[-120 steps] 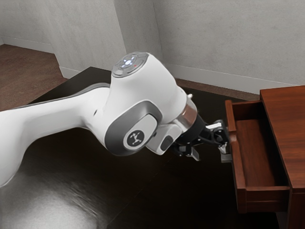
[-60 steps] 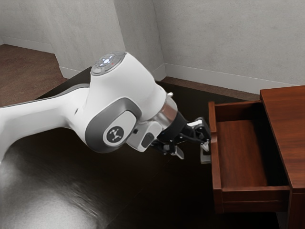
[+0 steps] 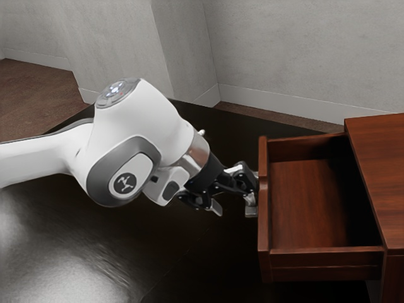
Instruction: Pull the drawer handle with one arm to open the drawer
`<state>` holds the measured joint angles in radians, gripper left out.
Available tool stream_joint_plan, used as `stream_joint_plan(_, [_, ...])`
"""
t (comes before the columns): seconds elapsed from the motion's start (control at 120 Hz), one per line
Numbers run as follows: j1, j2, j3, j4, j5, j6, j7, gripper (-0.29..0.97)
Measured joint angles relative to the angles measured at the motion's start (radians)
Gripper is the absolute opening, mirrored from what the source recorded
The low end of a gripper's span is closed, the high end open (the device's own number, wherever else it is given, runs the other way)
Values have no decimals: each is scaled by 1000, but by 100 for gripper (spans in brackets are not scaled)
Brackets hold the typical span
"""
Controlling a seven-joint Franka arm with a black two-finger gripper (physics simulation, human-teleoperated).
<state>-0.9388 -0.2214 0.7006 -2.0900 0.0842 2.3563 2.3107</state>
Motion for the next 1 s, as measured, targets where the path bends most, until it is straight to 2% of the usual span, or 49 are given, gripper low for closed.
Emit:
stream_joint_plan(0.175, [-122,-55,146,-21,36,7,-2,47])
stream_joint_plan(0.283, [-144,-91,169,-32,53,9,-2,47])
stream_joint_plan(0.417, [-147,-183,159,5,62,0,-3,57])
stream_joint_plan(0.45, [-146,-192,144,60,62,-19,-8,58])
stream_joint_plan(0.483, [-146,-185,129,175,63,-69,-23,60])
stream_joint_plan(0.558, [-126,-164,114,451,66,-251,-95,62])
stream_joint_plan(0.625, [-52,-133,106,576,108,-433,-207,64])
stream_joint_plan(0.692, [130,-77,-23,634,145,-585,-325,65])
stream_joint_plan(0.767, [236,-57,-108,659,164,-722,-443,66])
stream_joint_plan(0.842, [614,-41,-417,665,139,-822,-547,66])
stream_joint_plan(0.875, [735,-37,-526,667,128,-858,-589,67])
stream_joint_plan(0.917, [811,-32,-594,667,117,-896,-639,67])
stream_joint_plan(1.0, [872,16,-645,682,105,-955,-727,67])
